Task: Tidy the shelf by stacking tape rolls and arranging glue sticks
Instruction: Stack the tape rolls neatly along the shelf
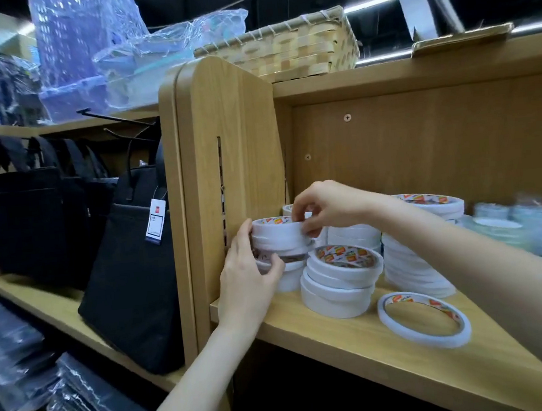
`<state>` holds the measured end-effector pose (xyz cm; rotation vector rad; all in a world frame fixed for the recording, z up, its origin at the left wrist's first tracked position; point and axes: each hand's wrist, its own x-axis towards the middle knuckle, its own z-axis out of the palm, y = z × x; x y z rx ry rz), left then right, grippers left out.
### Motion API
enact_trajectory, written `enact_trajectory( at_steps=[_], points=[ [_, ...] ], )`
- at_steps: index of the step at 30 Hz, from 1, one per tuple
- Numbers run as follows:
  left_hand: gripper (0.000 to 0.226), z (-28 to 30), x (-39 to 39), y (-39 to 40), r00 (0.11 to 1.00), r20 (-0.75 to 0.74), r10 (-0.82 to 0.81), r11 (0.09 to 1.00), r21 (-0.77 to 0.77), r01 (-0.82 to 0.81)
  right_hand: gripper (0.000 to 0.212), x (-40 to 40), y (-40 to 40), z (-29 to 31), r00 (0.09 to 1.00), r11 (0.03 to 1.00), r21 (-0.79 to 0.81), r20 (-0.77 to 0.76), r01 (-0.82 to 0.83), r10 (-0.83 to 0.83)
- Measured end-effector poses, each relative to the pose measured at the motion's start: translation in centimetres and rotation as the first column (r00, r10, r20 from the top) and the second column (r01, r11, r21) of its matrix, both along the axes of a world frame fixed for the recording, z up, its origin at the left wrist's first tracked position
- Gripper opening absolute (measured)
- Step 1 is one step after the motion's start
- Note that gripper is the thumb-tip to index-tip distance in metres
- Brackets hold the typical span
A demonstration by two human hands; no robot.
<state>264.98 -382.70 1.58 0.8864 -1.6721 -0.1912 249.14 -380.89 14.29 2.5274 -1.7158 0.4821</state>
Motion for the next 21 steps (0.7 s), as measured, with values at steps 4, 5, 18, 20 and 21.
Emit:
enact_trajectory(
  at_steps=[4,5,18,20,21],
  points=[
    [0.053,0.0,0.0,-0.1,0.999,0.046,-0.003,0.999,-0.054,0.006,0.011,-1.1,-0.6,0.7,0.961,1.000,0.015,0.277,0.009,-0.012],
    [0.052,0.0,-0.1,-0.2,0.999,0.048,0.006,0.998,-0.060,-0.003,0.011,-1.3,-0.6,0.8,0.939,1.000,0.027,0.345,-0.003,-0.007],
    [0.040,-0.1,0.0,-0.1,0.998,0.024,0.064,0.989,-0.135,-0.060,0.006,-1.1,-0.5,2.1,0.962,0.994,-0.044,0.258,0.101,-0.086],
    [0.039,-0.1,0.0,-0.1,0.997,0.029,0.067,0.988,-0.143,-0.062,0.005,-1.5,-1.1,2.1,0.957,0.969,-0.156,0.249,0.191,-0.149],
    [0.039,-0.1,0.0,-0.2,0.997,0.037,0.067,0.988,-0.143,-0.061,0.006,-1.7,-1.5,2.1,0.953,0.951,-0.207,0.249,0.229,-0.175]
  ],
)
